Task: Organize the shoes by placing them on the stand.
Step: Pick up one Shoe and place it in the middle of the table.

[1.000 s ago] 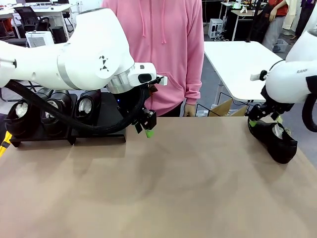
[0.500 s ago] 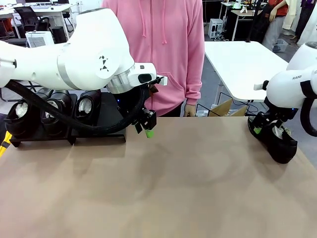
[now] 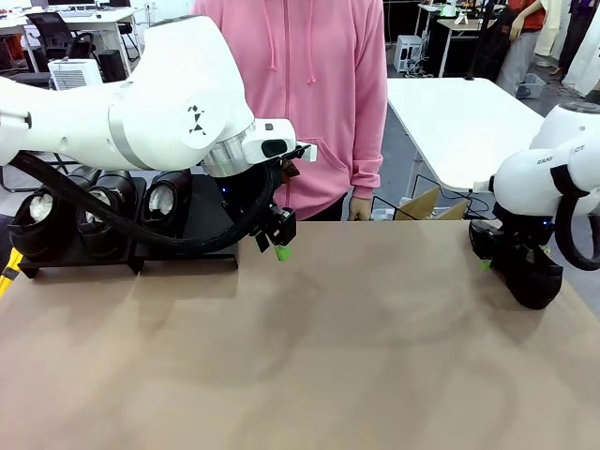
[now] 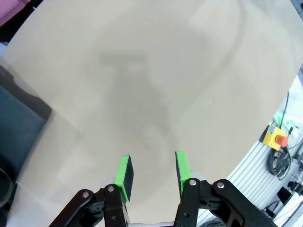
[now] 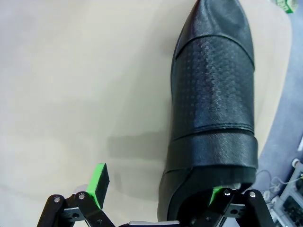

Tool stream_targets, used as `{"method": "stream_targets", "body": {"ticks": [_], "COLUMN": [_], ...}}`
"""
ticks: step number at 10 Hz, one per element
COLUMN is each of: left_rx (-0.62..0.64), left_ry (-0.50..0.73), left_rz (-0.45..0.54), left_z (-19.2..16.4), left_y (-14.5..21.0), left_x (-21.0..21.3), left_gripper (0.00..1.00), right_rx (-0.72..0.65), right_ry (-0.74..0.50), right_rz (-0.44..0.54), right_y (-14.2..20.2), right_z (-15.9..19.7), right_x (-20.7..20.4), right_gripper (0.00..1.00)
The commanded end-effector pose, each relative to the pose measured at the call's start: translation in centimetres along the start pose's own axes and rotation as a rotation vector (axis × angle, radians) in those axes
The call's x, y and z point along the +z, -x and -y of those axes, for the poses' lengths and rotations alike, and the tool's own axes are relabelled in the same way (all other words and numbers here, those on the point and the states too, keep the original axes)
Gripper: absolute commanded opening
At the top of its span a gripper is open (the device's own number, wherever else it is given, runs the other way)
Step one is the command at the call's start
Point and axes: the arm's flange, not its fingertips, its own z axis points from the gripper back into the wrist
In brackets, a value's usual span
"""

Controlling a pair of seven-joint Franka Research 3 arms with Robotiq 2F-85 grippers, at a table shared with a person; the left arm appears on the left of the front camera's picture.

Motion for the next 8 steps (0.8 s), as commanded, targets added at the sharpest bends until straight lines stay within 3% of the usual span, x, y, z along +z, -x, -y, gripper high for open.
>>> {"method": "stream_targets", "body": {"ticks": [1, 7, 8], "left_rx": [-0.009, -0.009, -0.009], "left_ry": [-0.001, -0.001, -0.001], "left_rz": [0.003, 0.003, 0.003], "left_z": [-0.2, -0.2, -0.2], "left_y": [0.5, 0.5, 0.5], "left_x": [0.2, 0.2, 0.2], "left_gripper": [0.50, 0.50, 0.50], "right_rx": [-0.020, -0.064, -0.071], "right_ry": [-0.043, 0.038, 0.042], "right_rz": [-0.027, -0.060, -0.068], "right_y": [-1.1, -1.1, -1.2], "right_z": [1.2, 2.0, 2.2], "right_x": [0.3, -0.6, -0.8], "right_gripper": [1.00, 0.01, 0.00]}}
